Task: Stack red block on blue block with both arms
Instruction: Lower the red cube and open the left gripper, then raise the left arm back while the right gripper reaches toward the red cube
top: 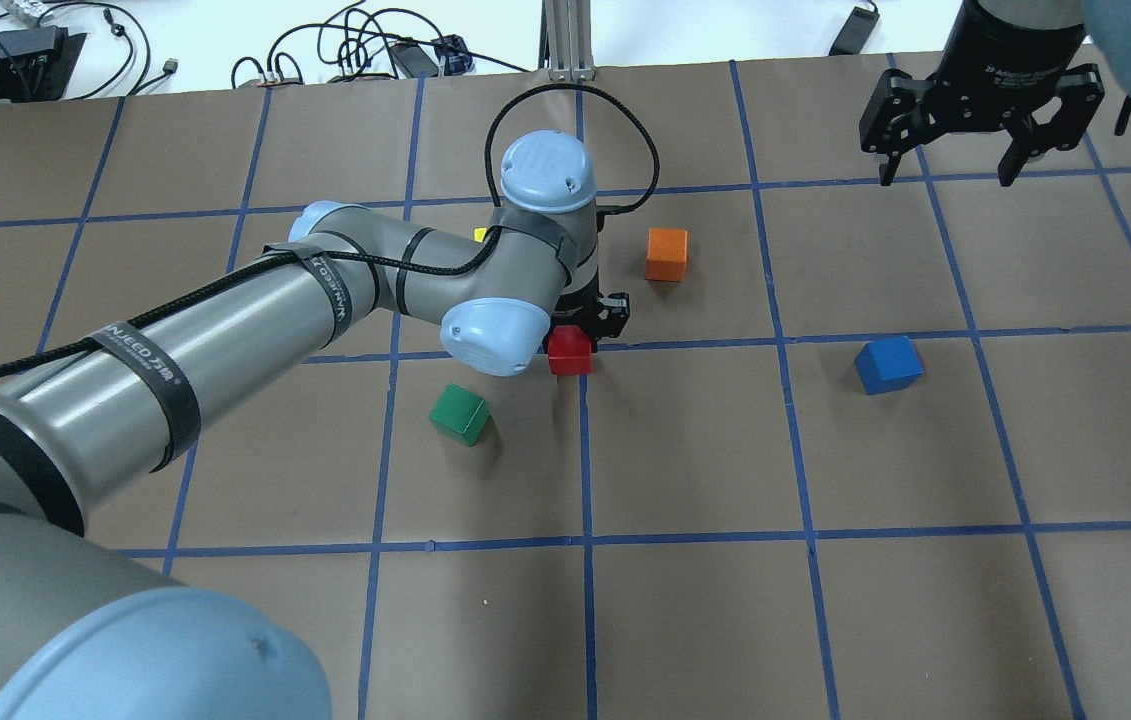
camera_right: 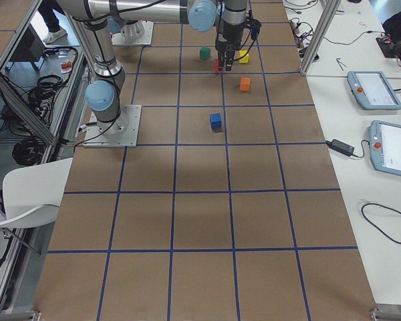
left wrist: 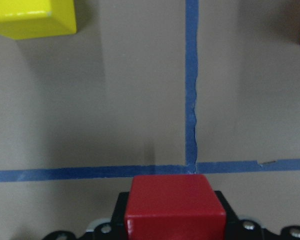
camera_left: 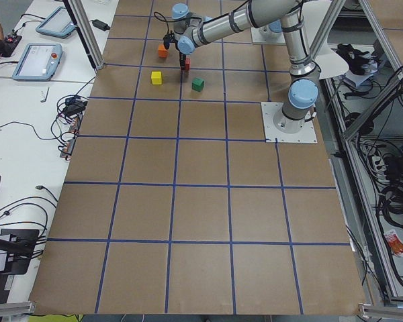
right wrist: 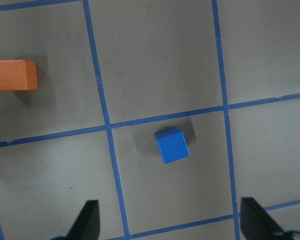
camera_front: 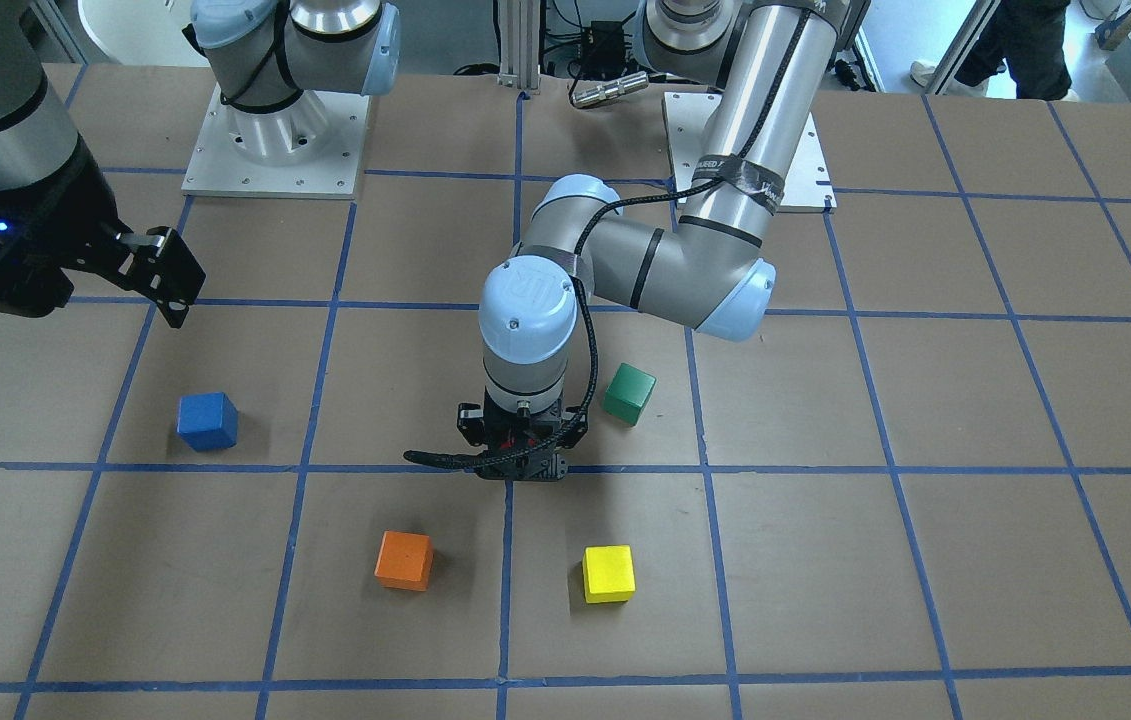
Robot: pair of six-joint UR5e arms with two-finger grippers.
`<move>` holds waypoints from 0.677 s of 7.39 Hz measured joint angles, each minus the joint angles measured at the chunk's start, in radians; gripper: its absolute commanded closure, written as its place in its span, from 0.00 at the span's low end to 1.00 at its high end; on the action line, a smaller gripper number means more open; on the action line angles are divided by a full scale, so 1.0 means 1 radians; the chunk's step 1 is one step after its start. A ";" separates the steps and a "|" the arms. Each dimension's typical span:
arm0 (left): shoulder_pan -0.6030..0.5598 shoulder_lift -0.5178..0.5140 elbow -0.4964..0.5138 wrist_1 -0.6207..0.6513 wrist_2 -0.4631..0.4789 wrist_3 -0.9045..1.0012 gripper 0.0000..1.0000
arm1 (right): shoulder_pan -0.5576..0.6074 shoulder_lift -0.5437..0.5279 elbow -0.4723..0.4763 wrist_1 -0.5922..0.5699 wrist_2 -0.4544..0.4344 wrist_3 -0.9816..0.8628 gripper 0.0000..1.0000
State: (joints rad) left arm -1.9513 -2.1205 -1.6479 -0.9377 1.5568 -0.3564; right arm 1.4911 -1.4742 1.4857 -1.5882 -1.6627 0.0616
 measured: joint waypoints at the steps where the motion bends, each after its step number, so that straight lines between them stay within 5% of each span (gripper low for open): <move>1: -0.001 0.001 0.002 0.020 -0.004 0.006 0.00 | 0.000 0.002 0.002 0.003 0.004 0.002 0.00; 5: 0.089 0.117 0.053 -0.053 -0.026 0.087 0.00 | 0.000 0.003 0.042 -0.006 0.008 0.003 0.00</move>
State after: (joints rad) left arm -1.8621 -2.0035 -1.5953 -0.9911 1.5311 -0.2692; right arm 1.4910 -1.4717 1.5279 -1.5938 -1.6546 0.0642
